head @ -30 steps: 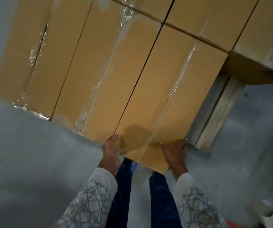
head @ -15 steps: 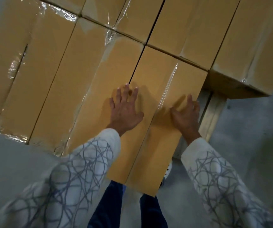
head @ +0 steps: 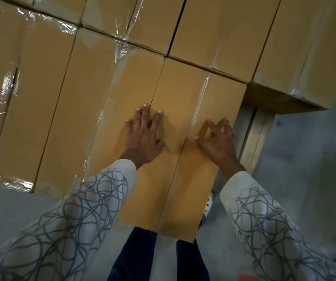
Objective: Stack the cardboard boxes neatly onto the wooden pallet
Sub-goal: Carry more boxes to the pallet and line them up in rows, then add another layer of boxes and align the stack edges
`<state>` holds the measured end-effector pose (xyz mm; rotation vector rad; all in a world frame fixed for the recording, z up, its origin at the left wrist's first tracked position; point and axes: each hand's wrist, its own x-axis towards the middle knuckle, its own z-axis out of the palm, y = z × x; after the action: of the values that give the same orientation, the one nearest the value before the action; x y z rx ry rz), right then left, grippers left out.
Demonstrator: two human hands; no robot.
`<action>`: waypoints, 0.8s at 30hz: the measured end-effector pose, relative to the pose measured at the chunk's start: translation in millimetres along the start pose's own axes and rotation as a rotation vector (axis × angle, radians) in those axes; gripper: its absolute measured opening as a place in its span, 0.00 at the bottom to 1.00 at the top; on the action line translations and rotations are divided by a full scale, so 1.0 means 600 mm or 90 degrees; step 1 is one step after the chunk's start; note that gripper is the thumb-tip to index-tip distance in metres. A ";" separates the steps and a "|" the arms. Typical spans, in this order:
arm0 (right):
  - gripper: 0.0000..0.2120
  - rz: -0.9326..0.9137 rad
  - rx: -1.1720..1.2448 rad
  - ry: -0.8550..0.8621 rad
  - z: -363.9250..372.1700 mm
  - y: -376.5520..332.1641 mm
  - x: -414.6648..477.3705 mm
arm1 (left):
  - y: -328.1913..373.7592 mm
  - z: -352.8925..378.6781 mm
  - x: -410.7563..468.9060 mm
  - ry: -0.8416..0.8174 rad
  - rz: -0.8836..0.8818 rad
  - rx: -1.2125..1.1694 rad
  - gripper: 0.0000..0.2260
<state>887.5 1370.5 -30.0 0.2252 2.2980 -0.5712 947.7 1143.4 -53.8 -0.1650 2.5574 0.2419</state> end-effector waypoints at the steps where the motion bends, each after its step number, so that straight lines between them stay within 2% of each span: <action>1: 0.37 -0.012 0.020 -0.007 -0.008 0.001 -0.008 | 0.001 -0.012 -0.006 -0.017 0.002 -0.028 0.39; 3: 0.29 -0.006 0.167 -0.013 -0.030 -0.005 -0.050 | 0.007 -0.047 -0.032 -0.058 -0.019 -0.169 0.35; 6: 0.17 0.089 0.485 -0.033 -0.073 -0.036 -0.167 | 0.036 -0.133 -0.118 -0.083 -0.164 -0.570 0.24; 8: 0.15 0.156 0.663 -0.046 -0.105 -0.061 -0.264 | 0.060 -0.203 -0.197 -0.091 -0.269 -0.779 0.14; 10: 0.14 0.188 0.763 -0.045 -0.135 -0.080 -0.356 | 0.080 -0.269 -0.275 -0.104 -0.331 -0.902 0.08; 14: 0.13 0.194 0.780 -0.055 -0.192 -0.088 -0.543 | 0.123 -0.371 -0.438 -0.095 -0.342 -0.932 0.07; 18: 0.11 0.139 0.747 -0.025 -0.258 -0.049 -0.691 | 0.184 -0.434 -0.564 -0.061 -0.302 -0.919 0.06; 24: 0.03 0.018 0.649 0.036 -0.341 0.086 -0.853 | 0.341 -0.456 -0.713 -0.042 -0.096 -0.800 0.04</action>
<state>1137.8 1515.8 442.2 0.7481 1.8473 -1.6915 1128.0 1315.2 433.8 -0.7683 1.9377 1.6961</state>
